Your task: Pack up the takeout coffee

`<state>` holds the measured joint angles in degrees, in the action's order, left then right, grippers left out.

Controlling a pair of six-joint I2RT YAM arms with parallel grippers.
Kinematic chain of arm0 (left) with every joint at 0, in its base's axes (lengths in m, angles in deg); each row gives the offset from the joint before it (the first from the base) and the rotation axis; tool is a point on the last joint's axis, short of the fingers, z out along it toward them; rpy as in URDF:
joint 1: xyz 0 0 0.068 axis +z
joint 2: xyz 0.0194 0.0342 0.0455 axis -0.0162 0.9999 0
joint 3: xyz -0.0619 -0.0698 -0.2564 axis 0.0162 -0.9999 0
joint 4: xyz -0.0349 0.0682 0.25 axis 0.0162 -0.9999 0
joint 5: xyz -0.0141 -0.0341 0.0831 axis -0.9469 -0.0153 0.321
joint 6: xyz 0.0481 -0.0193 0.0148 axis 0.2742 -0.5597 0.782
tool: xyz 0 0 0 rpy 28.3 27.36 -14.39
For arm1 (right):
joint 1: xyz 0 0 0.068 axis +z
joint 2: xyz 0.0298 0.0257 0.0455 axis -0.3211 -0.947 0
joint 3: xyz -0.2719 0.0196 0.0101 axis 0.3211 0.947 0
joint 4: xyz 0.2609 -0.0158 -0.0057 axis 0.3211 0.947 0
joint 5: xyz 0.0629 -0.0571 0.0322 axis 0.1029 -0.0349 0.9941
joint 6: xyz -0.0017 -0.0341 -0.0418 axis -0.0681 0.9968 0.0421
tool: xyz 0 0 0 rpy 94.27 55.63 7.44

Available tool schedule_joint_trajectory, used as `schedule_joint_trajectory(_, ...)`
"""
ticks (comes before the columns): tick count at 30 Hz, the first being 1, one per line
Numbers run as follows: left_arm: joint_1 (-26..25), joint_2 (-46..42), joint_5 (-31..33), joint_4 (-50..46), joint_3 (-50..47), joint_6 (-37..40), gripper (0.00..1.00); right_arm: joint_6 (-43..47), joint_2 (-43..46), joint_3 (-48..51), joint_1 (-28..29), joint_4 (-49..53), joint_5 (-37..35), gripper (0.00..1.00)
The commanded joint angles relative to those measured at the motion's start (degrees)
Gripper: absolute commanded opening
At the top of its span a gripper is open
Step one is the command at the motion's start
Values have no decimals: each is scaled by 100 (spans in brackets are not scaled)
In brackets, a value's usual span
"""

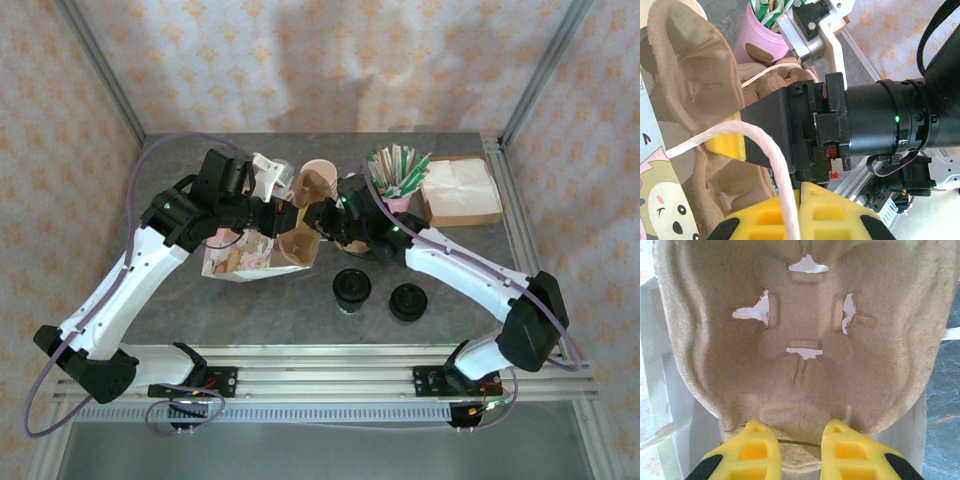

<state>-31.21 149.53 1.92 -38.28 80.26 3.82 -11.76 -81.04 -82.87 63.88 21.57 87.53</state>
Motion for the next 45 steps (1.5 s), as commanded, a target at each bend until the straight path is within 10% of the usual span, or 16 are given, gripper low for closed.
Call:
schedule_joint_trajectory(1, -43, -62, -16, 49, 42, 126, 0, 118, 231, -209, -41, -16, -207, 16)
schedule_joint_trajectory(11, -36, -29, 705, 86, 42, -103, 0, 138, 489, -154, -41, 69, -167, 16)
schedule_joint_trajectory(25, -101, -690, 176, 2516, -521, -2505, 0, 714, 1201, -514, 3, 957, -874, 16)
schedule_joint_trajectory(45, -101, -1912, 1432, 3978, -3152, -3195, 0, 1537, 294, -1637, 528, 2143, -1611, 16)
